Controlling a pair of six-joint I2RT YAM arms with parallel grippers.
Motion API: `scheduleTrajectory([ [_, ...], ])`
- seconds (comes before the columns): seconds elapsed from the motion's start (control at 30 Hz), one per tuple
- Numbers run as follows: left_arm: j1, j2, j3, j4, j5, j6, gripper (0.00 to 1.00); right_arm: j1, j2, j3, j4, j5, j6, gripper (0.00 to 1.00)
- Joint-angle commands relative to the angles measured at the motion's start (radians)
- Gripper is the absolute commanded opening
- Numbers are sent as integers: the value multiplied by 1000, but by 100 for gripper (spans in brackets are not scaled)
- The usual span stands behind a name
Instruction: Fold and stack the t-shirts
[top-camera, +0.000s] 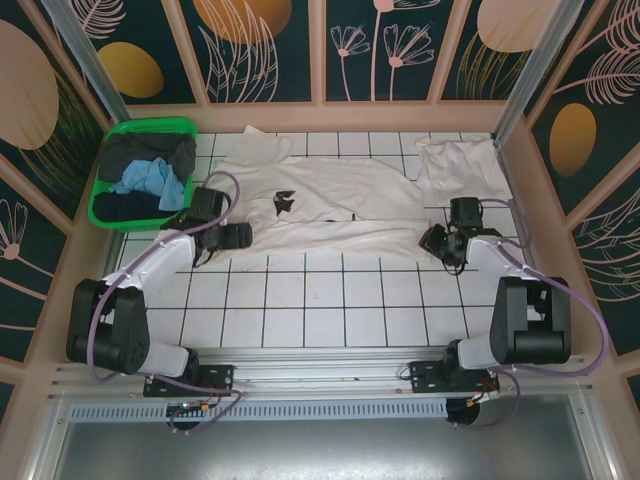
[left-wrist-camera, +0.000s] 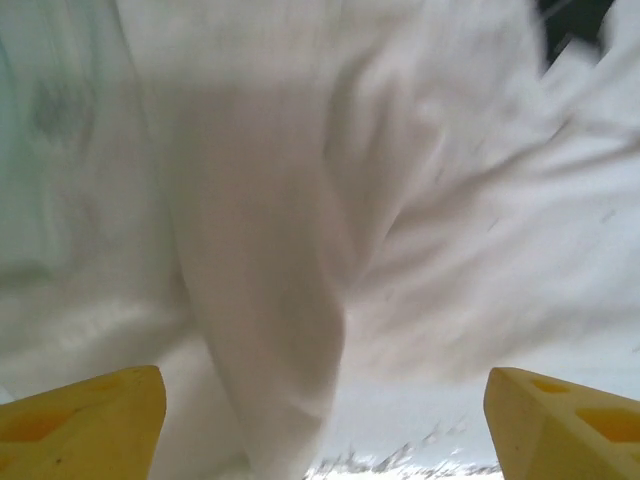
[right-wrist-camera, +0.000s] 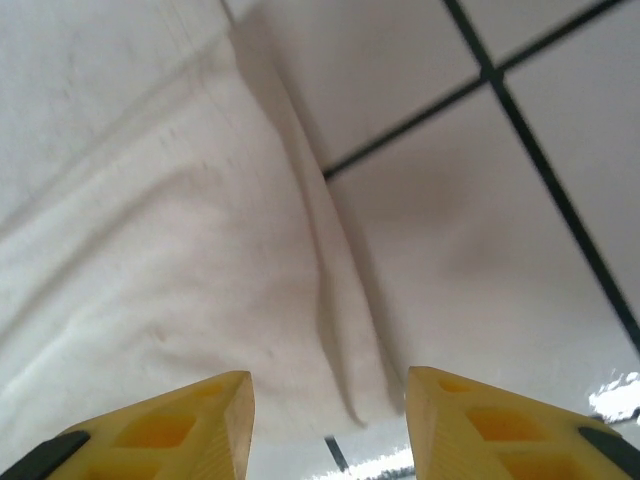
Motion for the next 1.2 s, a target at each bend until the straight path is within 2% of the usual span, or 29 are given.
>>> scheduleTrajectory([
  [0.0, 10, 20, -64, 81, 39, -73, 81, 20, 42, -5, 14, -28, 11, 41],
  [0.1, 9, 26, -67, 83, 29, -58, 78, 43, 74, 8, 17, -25, 9, 41],
  [0.23, 10, 52, -71, 74, 13, -45, 55, 62, 86, 4, 6, -1, 16, 39],
  [0.27, 11, 56, -67, 68, -4, -43, 47, 61, 94, 0, 5, 3, 16, 34],
  [0.33, 12, 50, -52, 43, -54, -45, 28, 53, 120, 17, -36, 41, 13, 15],
  [0.37, 14, 42, -43, 30, -70, -45, 21, 48, 123, 26, -63, 70, 16, 8],
  [0.43, 22, 7, -34, 9, -94, -40, 10, 29, 111, 37, -97, 104, 15, 3],
  [0.53, 45, -45, -46, -9, -140, -39, 0, -7, 68, 42, -114, 89, 9, 0],
  [0.83, 83, -98, -77, -24, -230, -92, 0, -94, 66, 66, -153, 67, -25, 0],
  [0.93, 85, -88, -67, -38, -247, -98, 0, -122, 89, 76, -185, 106, -36, 0],
  [0.97, 85, -75, -61, -40, -223, -94, 2, -126, 87, 78, -192, 115, -36, 0],
  [1.0, 85, -57, -55, -48, -212, -92, 10, -125, 82, 78, -193, 115, -38, 0],
  [1.03, 85, -41, -52, -55, -217, -95, 11, -126, 71, 75, -194, 104, -42, 1],
  [1.07, 85, -29, -54, -58, -222, -96, 10, -127, 64, 75, -196, 100, -42, 3],
  [1.1, 85, -18, -58, -60, -228, -99, 12, -127, 54, 77, -206, 103, -39, 10],
  [1.17, 85, -7, -55, -70, -247, -110, 21, -126, 33, 84, -237, 132, -37, 13],
])
